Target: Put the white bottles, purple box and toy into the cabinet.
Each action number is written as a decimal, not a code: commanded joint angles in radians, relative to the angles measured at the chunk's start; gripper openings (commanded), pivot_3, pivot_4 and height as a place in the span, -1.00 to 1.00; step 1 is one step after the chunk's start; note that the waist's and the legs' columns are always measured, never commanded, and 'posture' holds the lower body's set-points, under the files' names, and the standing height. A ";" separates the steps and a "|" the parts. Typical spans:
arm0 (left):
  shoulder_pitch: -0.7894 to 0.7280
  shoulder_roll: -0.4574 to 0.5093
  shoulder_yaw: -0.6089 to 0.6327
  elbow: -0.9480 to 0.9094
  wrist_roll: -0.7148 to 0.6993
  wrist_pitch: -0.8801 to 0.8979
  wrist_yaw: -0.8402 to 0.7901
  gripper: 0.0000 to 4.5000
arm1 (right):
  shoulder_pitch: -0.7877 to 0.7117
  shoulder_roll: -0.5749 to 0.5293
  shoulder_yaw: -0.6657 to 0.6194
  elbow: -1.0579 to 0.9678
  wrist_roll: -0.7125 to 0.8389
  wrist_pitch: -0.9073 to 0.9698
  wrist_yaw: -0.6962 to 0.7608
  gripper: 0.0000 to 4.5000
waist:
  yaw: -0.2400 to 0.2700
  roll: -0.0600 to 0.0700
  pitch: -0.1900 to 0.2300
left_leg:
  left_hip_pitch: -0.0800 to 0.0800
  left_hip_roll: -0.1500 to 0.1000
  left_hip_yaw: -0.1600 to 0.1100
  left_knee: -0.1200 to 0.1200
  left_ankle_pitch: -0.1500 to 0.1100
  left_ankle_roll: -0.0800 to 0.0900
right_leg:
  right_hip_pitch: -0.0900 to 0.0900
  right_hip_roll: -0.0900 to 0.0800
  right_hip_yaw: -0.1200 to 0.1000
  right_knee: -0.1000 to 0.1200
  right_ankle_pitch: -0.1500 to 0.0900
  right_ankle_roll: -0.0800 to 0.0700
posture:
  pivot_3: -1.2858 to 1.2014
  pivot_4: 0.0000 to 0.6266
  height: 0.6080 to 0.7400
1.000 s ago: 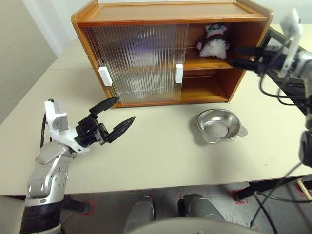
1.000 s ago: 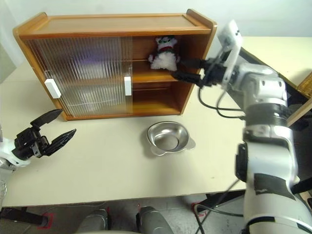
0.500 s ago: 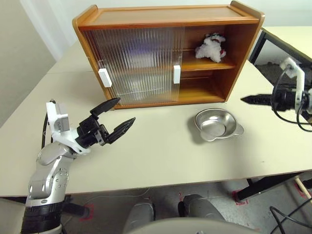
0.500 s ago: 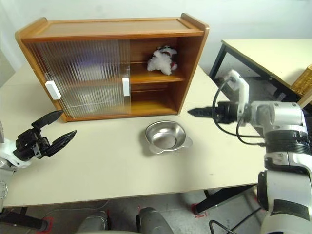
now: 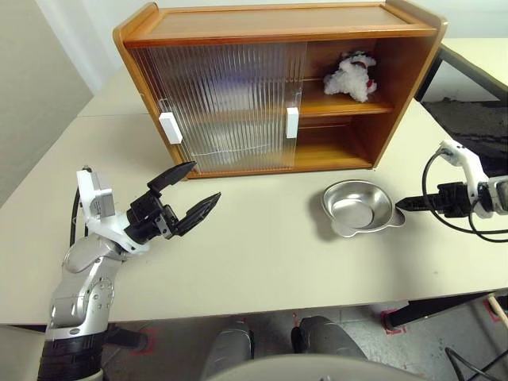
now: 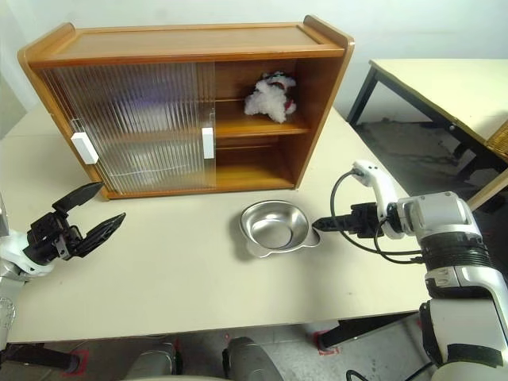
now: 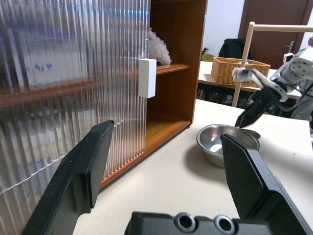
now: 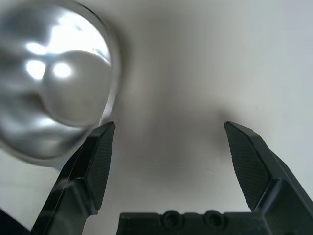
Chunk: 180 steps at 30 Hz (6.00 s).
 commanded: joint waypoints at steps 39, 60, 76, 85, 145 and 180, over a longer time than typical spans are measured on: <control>-0.011 0.009 0.006 0.019 -0.001 -0.010 -0.027 1.00 | 0.122 -0.052 -0.153 -0.052 0.194 0.115 -0.008 0.99 | 0.000 -0.002 0.001 | 0.001 -0.002 0.001 0.004 -0.003 0.001 | 0.003 0.000 0.002 0.000 -0.005 -0.002 | -0.06 -0.90 1.00; -0.021 0.016 0.005 0.023 0.007 -0.007 -0.025 1.00 | 0.231 0.032 -0.155 -0.206 0.271 0.146 -0.010 0.99 | -0.003 -0.004 0.003 | 0.002 -0.003 0.001 0.005 -0.003 0.001 | 0.004 0.000 0.001 0.000 -0.006 -0.002 | -0.05 -0.91 1.00; -0.035 0.009 0.014 0.026 -0.020 0.000 -0.021 1.00 | 0.173 0.010 -0.177 -0.151 0.311 0.165 0.003 -0.85 | -0.003 -0.005 0.003 | 0.002 -0.005 0.003 0.006 -0.003 0.002 | 0.005 0.000 0.001 0.000 -0.006 -0.002 | -0.06 -0.93 1.00; -0.034 0.025 0.002 0.027 -0.024 0.002 -0.047 1.00 | 0.114 0.013 -0.185 -0.125 0.351 0.199 0.016 -0.85 | -0.003 -0.004 0.003 | 0.002 -0.004 0.002 0.006 -0.004 0.002 | 0.005 -0.001 0.001 0.000 -0.006 -0.001 | -0.06 -0.93 1.00; 0.004 0.050 0.006 -0.008 -0.003 0.017 -0.046 1.00 | -0.170 0.564 -0.579 0.092 0.349 -0.064 -0.833 -0.85 | -0.011 0.000 0.000 | 0.001 0.000 -0.006 0.004 -0.005 0.005 | 0.000 0.000 -0.001 0.003 0.000 0.000 | -0.04 -0.91 1.00; 0.022 0.068 0.005 -0.025 -0.013 0.043 -0.043 1.00 | -0.097 0.505 -0.433 0.026 0.286 -0.149 -0.688 0.99 | -0.012 0.002 0.002 | -0.013 0.005 -0.005 0.000 -0.006 0.004 | -0.016 0.000 -0.001 0.002 0.008 -0.014 | -0.05 -0.84 1.00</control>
